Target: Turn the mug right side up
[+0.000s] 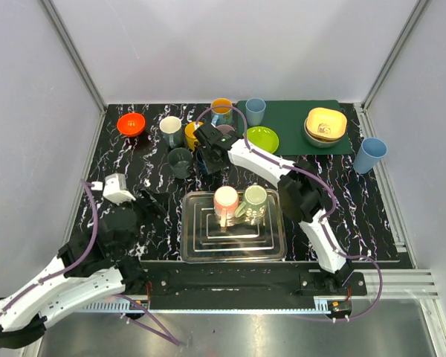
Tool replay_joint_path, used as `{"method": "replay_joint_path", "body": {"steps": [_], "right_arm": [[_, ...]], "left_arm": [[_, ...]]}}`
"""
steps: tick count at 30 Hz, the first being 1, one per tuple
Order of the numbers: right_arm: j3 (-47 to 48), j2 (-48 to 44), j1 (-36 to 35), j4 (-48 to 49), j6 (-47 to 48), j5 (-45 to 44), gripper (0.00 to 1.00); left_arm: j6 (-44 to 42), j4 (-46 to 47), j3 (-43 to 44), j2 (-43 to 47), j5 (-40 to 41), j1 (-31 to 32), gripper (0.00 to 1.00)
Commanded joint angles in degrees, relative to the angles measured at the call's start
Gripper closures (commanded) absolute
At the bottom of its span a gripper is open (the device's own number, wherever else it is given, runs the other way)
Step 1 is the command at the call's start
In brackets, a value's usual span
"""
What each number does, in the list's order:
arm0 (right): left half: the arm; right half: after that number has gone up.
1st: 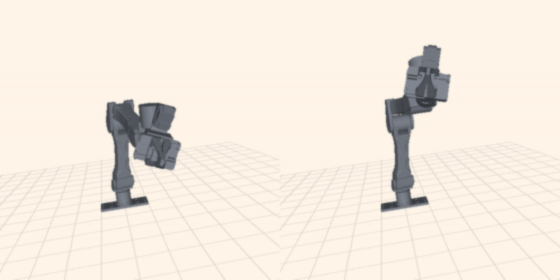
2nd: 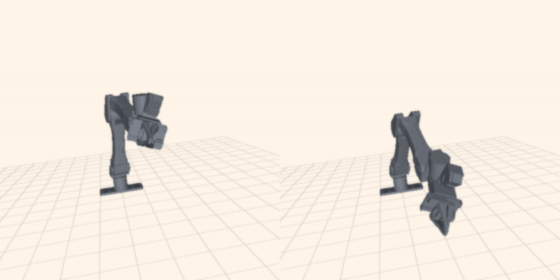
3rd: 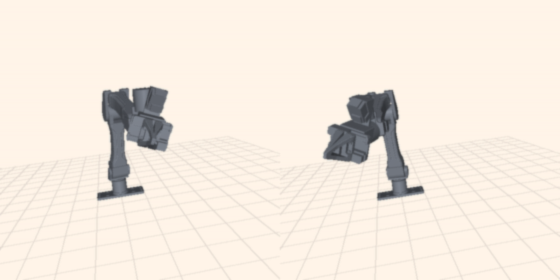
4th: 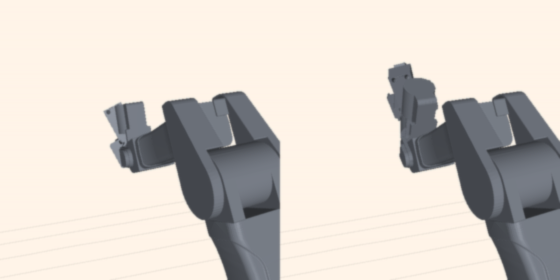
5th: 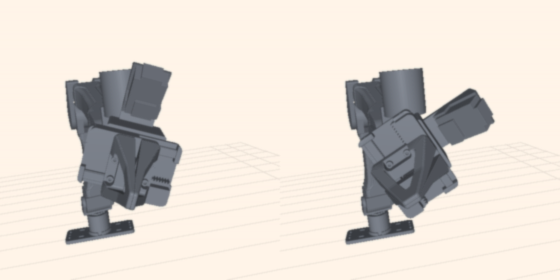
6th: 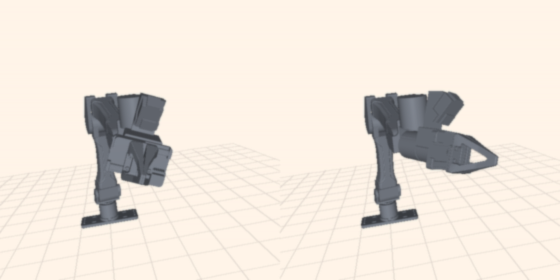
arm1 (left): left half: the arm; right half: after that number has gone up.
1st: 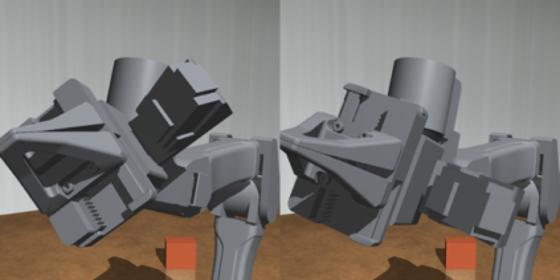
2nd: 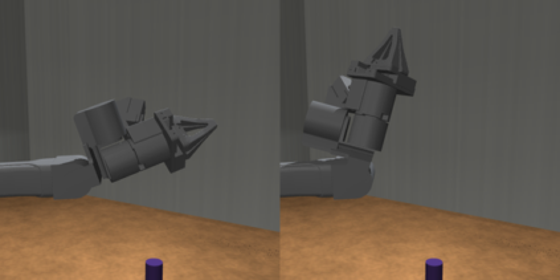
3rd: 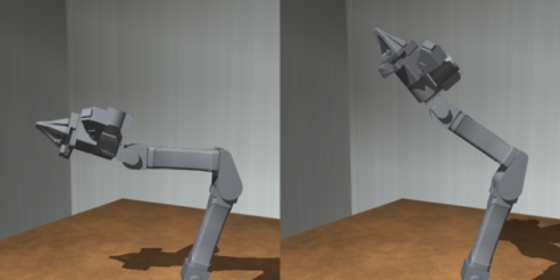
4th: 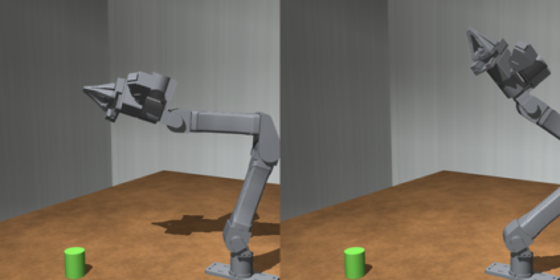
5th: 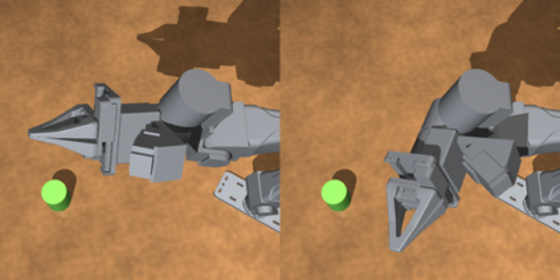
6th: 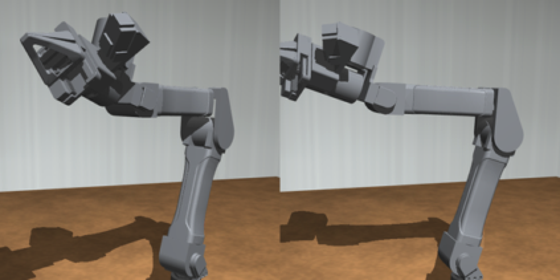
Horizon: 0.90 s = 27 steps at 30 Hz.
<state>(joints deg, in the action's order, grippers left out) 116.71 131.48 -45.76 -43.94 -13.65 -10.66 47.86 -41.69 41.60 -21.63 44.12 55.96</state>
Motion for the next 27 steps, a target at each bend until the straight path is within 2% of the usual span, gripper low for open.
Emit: {"method": "replay_joint_path", "body": {"steps": [1, 5, 7, 11, 12, 14, 21, 27], "right_arm": [[-2.1, -4.8, 0.0, 3.5, -1.8, 0.0, 0.46], [-6.7, -16.0, -0.8, 5.7, -3.4, 0.2, 0.34], [-9.1, -20.5, -1.3, 4.7, -4.3, 0.0, 0.32], [-17.4, -37.5, -1.6, 5.0, -5.3, -4.4, 0.32], [-21.7, -40.5, -1.6, 5.4, -5.3, -5.2, 0.31], [-25.3, -48.2, -1.5, 5.4, -4.9, -7.6, 0.30], [-37.1, -60.2, -1.6, 3.3, -4.5, -12.0, 0.29], [-42.5, -64.7, -1.6, 3.9, -5.8, -10.4, 0.29]], "left_arm": [[-3.2, 2.8, 0.6, -4.7, -4.8, 0.1, 0.23], [-5.0, 3.9, 0.8, -8.2, -6.8, 0.1, 0.22], [-6.7, 4.7, 0.6, -10.2, -8.6, 0.1, 0.21], [-13.2, 13.8, -2.0, -13.4, -16.2, 0.1, 0.21], [-15.4, 15.7, -2.5, -16.1, -19.8, 0.1, 0.22], [-16.6, 19.3, -2.4, -20.2, -22.0, 0.1, 0.22], [-22.6, 20.1, 8.3, -47.2, -29.3, -0.2, 0.30], [-22.7, 19.1, 13.9, -57.6, -30.8, -0.6, 0.30]]}}
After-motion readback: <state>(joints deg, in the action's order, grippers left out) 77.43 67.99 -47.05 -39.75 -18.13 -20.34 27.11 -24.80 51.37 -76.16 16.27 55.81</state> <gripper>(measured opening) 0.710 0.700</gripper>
